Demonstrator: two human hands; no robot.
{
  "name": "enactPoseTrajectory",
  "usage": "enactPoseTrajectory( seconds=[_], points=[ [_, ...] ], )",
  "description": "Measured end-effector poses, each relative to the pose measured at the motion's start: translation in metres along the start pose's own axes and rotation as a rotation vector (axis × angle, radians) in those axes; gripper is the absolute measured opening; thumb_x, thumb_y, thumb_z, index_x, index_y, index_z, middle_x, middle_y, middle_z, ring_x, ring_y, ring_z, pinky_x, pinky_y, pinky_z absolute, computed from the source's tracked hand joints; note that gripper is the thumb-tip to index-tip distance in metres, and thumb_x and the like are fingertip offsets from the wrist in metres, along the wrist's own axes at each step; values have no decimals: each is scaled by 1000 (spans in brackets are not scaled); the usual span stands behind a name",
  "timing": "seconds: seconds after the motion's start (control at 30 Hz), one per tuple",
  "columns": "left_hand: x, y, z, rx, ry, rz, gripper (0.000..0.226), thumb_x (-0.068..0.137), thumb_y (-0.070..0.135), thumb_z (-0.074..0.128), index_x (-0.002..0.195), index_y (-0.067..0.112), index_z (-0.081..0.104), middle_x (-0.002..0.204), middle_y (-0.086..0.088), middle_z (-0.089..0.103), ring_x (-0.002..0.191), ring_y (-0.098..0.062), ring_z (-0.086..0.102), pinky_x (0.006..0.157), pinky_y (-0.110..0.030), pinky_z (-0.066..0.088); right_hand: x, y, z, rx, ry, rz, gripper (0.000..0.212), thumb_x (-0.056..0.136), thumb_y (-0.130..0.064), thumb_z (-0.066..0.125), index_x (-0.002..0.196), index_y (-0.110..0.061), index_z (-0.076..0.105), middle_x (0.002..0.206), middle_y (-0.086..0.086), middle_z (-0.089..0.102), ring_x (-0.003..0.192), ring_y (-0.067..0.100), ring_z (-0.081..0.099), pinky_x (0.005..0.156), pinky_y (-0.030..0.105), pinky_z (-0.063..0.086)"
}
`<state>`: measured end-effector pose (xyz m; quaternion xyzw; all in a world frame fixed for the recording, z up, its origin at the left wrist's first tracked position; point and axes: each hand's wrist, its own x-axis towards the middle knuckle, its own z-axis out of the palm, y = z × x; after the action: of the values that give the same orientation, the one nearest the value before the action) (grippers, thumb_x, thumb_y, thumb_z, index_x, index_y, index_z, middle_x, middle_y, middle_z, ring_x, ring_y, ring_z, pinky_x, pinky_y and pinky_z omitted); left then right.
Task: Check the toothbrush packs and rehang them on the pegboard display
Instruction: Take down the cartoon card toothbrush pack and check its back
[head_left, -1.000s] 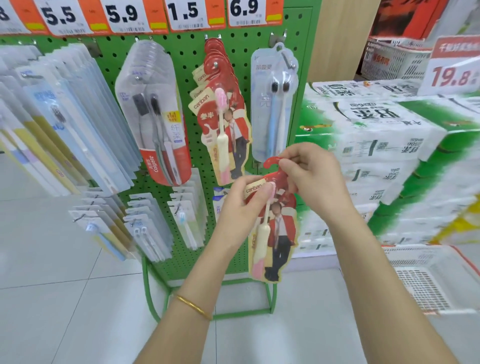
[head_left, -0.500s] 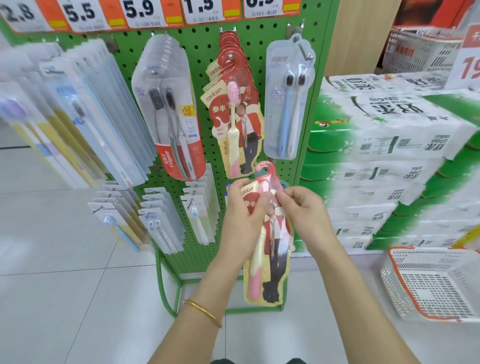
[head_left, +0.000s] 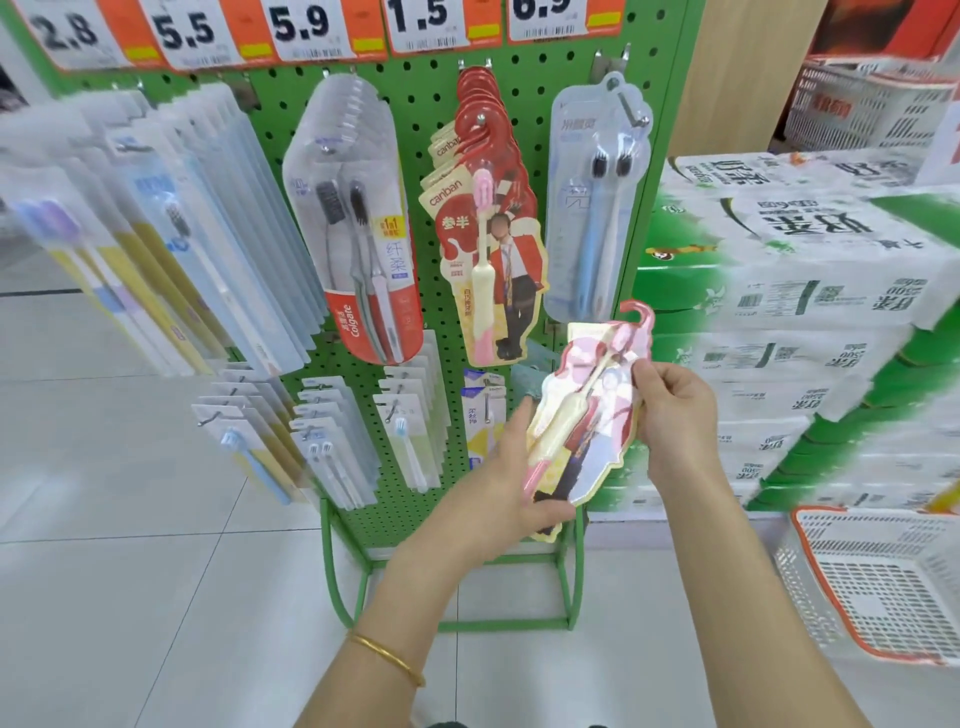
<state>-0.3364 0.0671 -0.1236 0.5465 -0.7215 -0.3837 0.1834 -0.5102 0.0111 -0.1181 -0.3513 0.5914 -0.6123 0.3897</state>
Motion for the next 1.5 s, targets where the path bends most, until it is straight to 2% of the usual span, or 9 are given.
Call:
enactPoseTrajectory(
  seconds=[0.17,0.3,0.43,0.53,0.63,0.77,0.97,1.17,1.5],
  points=[
    [-4,5,2,384,90,124,113,76,39,75,149,36,-11,149,5,9,135,-20,26,99,-38,41,-2,5,1,18,26,29,31,98,-18,50,67,-14,49,41,-13,48,39,6,41,45,22,34],
    [-3,2,6,452,73,132,102,79,18,65,150,31,-8,148,-1,12,132,-26,26,100,-38,39,-8,4,2,56,7,73,29,97,-17,50,69,-13,50,46,-6,50,37,6,41,46,24,34],
    [-6,4,1,101,-75,80,92,84,3,48,149,40,-6,149,8,17,133,-23,31,99,-29,35,-15,0,-1,174,-107,130,30,100,-27,45,74,-13,51,45,-4,49,35,6,34,37,19,26],
    [-8,8,-3,-242,-156,48,84,83,-1,44,144,45,10,137,10,30,115,-22,51,77,-29,46,-15,2,2,220,-113,201,33,101,-37,38,85,-14,56,73,1,61,47,9,50,45,23,38],
    [-11,11,-5,-466,-233,45,81,69,6,45,136,45,21,138,6,40,113,-12,58,87,-32,50,-14,6,2,180,-194,229,22,100,-28,46,105,-8,53,93,8,64,54,12,55,42,22,39],
    [-13,8,-9,-615,-270,-14,60,84,-8,43,127,34,40,130,-7,56,102,-16,67,96,-40,50,-16,8,1,98,-262,193,25,96,-16,52,116,-1,53,68,1,57,48,7,43,42,19,34],
    [-7,-5,-7,-497,-65,-155,24,90,11,62,108,27,62,105,5,72,95,-13,69,89,-34,54,-22,0,-2,54,-306,123,18,96,-11,52,79,-10,50,46,-9,46,42,6,32,43,19,27],
    [-1,4,-8,-556,172,-173,18,85,20,71,98,27,61,92,11,70,72,3,66,56,-12,49,-26,-3,-5,44,-420,47,10,96,-9,52,87,-5,54,50,-5,40,43,8,29,41,17,27],
    [15,28,-32,-549,564,40,18,88,18,67,103,16,56,99,3,64,86,-12,64,70,-27,56,-31,-3,-6,46,-671,-15,6,91,-5,56,85,-6,56,49,-7,46,43,8,31,43,20,25]
  ],
)
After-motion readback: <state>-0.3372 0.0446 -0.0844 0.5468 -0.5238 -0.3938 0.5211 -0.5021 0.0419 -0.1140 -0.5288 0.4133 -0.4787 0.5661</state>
